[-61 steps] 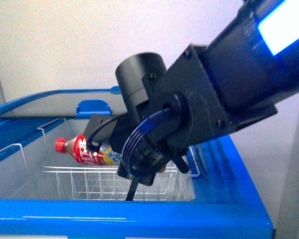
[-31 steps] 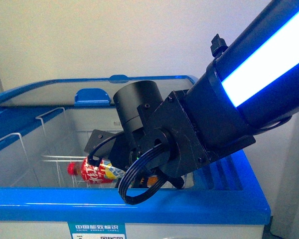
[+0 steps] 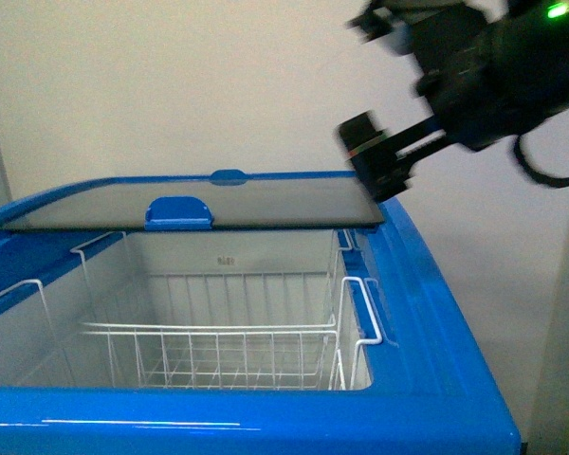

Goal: Put drink in fridge

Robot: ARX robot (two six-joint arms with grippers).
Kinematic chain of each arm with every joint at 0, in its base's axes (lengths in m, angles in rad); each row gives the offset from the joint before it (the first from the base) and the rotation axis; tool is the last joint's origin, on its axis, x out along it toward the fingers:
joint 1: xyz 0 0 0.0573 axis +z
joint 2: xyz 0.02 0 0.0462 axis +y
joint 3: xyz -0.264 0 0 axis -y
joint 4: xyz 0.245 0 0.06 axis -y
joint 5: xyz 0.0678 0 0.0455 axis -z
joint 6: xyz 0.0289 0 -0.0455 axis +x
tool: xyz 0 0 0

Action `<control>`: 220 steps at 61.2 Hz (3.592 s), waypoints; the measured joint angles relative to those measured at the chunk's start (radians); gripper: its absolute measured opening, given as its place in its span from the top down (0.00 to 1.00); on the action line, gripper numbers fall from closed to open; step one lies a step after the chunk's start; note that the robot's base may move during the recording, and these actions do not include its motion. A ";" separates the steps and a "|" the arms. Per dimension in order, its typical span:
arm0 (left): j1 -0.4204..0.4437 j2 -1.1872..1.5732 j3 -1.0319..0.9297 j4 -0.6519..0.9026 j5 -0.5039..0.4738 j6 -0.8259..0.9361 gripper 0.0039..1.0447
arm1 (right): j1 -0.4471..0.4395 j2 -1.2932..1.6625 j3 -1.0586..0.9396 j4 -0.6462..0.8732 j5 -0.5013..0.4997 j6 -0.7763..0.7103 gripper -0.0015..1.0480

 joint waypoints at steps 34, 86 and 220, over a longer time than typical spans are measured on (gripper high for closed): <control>0.000 0.000 0.000 0.000 0.000 0.000 0.98 | -0.294 -1.044 -0.835 -0.076 -0.145 0.420 0.23; 0.000 0.000 0.000 0.000 0.000 0.000 0.98 | -0.320 -1.313 -1.187 0.108 -0.303 0.315 0.97; 0.000 0.000 0.000 0.000 0.000 -0.001 0.08 | -0.320 -1.584 -1.256 -0.081 -0.304 0.313 0.07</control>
